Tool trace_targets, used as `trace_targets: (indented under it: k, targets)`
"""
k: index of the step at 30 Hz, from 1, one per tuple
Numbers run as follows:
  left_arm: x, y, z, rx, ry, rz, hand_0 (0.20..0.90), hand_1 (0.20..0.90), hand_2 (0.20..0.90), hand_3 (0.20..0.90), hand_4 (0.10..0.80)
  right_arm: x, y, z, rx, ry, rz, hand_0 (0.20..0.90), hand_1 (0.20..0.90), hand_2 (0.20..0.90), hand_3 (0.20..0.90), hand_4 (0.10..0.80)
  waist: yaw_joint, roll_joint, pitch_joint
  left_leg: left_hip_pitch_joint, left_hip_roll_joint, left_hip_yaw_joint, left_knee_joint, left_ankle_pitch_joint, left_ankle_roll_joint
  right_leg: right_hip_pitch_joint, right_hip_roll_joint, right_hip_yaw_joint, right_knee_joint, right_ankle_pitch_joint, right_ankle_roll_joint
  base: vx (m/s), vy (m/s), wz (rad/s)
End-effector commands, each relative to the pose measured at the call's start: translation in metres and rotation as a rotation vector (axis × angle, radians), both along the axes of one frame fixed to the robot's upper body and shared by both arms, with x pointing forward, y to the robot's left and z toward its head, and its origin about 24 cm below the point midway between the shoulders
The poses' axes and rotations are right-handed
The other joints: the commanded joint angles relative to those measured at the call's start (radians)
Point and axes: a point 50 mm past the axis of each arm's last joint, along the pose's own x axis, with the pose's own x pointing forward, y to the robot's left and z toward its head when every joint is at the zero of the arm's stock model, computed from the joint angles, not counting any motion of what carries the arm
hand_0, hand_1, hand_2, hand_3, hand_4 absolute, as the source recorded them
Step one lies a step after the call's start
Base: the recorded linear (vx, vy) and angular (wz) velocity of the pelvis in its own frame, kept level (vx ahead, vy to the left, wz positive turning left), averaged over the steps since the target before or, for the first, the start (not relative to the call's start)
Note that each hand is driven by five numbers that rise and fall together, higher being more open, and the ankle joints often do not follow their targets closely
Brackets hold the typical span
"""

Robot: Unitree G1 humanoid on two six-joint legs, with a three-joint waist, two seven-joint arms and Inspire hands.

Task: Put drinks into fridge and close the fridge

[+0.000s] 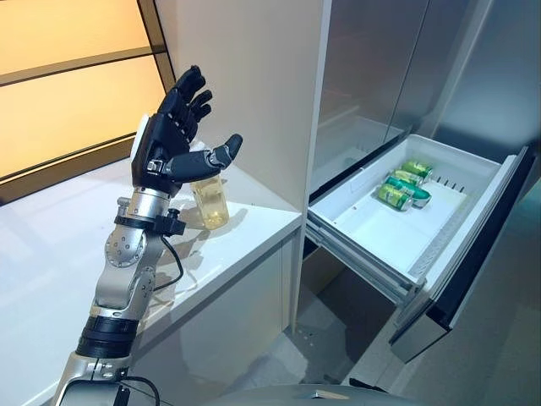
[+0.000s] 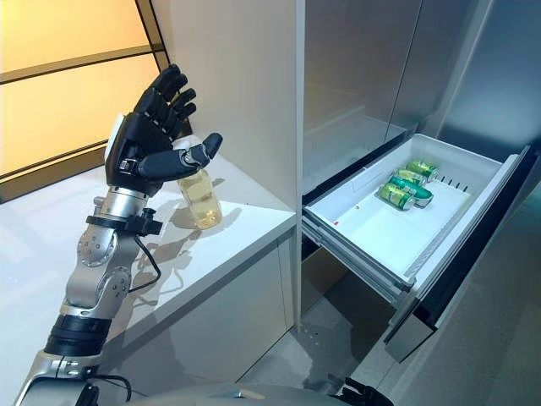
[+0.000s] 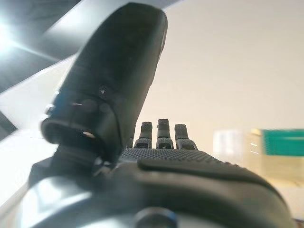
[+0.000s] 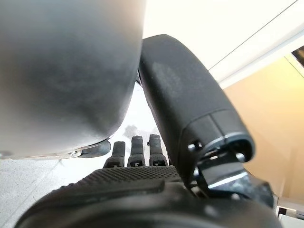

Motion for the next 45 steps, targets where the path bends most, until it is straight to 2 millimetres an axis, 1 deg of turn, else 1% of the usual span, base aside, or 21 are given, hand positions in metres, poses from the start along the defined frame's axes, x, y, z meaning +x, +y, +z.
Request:
trace_targets:
  k: [1, 7, 13, 18, 22, 31, 34, 45]
  targets:
    - [0.000, 0.006, 0.037, -0.027, -0.175, 0.021, 0.900, 0.900, 0.900, 0.900, 0.800, 0.026, 0.023, 0.000, 0.075, -0.068, 0.031, 0.900, 0.900, 0.900, 0.900, 0.800, -0.002, -0.025, -0.001, 0.034, -0.029, 0.048, 0.007, -0.096, 0.037, -0.007, -0.015, -0.005, 0.009, 0.021, 0.027, 0.000, 0.000, 0.00]
    - [0.002, 0.017, 0.026, 0.002, -0.152, 0.121, 0.900, 0.900, 0.900, 0.900, 0.800, 0.026, 0.022, 0.000, 0.078, -0.065, 0.035, 0.900, 0.900, 0.900, 0.900, 0.800, -0.004, -0.027, -0.001, 0.037, -0.029, 0.052, 0.007, -0.096, 0.037, -0.003, -0.015, -0.002, 0.009, 0.020, 0.027, 0.000, 0.000, 0.00]
    - [0.002, 0.020, 0.021, -0.009, -0.142, 0.141, 0.900, 0.900, 0.900, 0.900, 0.800, 0.025, 0.021, 0.000, 0.074, -0.061, 0.036, 0.900, 0.900, 0.900, 0.900, 0.800, -0.006, -0.027, 0.001, 0.040, -0.028, 0.056, 0.007, -0.096, 0.036, 0.000, -0.015, -0.002, 0.009, 0.020, 0.027, 0.000, 0.000, 0.00]
    - [-0.001, 0.022, 0.023, -0.024, -0.182, 0.166, 0.900, 0.900, 0.900, 0.900, 0.800, 0.023, 0.021, 0.000, 0.074, -0.059, 0.041, 0.900, 0.900, 0.900, 0.900, 0.800, -0.008, -0.028, 0.003, 0.041, -0.027, 0.060, 0.007, -0.096, 0.036, 0.001, -0.016, -0.002, 0.009, 0.020, 0.026, 0.000, 0.000, 0.00]
    - [-0.001, 0.022, 0.022, -0.020, -0.172, 0.183, 0.900, 0.900, 0.900, 0.900, 0.800, 0.024, 0.021, 0.000, 0.074, -0.060, 0.045, 0.900, 0.900, 0.900, 0.900, 0.800, -0.009, -0.028, 0.002, 0.041, -0.027, 0.061, 0.007, -0.097, 0.035, 0.001, -0.016, -0.001, 0.009, 0.019, 0.026, 0.000, 0.000, 0.00]
    - [-0.001, 0.028, 0.014, -0.024, -0.152, 0.263, 0.900, 0.900, 0.900, 0.900, 0.800, 0.023, 0.020, 0.000, 0.072, -0.056, 0.049, 0.900, 0.900, 0.900, 0.900, 0.800, -0.009, -0.028, 0.004, 0.044, -0.028, 0.060, 0.007, -0.097, 0.036, 0.004, -0.016, 0.000, 0.010, 0.018, 0.026, 0.000, 0.000, 0.00]
    - [0.000, 0.029, 0.012, -0.025, -0.140, 0.264, 0.900, 0.900, 0.900, 0.900, 0.800, 0.023, 0.020, 0.000, 0.071, -0.055, 0.050, 0.900, 0.900, 0.900, 0.900, 0.800, -0.009, -0.029, 0.005, 0.044, -0.028, 0.062, 0.007, -0.098, 0.035, 0.005, -0.017, -0.001, 0.009, 0.018, 0.026, 0.000, 0.000, 0.00]
    - [0.004, 0.028, -0.010, -0.037, -0.025, 0.238, 0.900, 0.900, 0.900, 0.900, 0.800, 0.024, 0.019, 0.001, 0.069, -0.051, 0.059, 0.900, 0.900, 0.900, 0.900, 0.800, -0.010, -0.028, 0.006, 0.047, -0.028, 0.062, 0.007, -0.098, 0.035, 0.008, -0.016, 0.001, 0.009, 0.018, 0.026, 0.000, 0.000, 0.00]
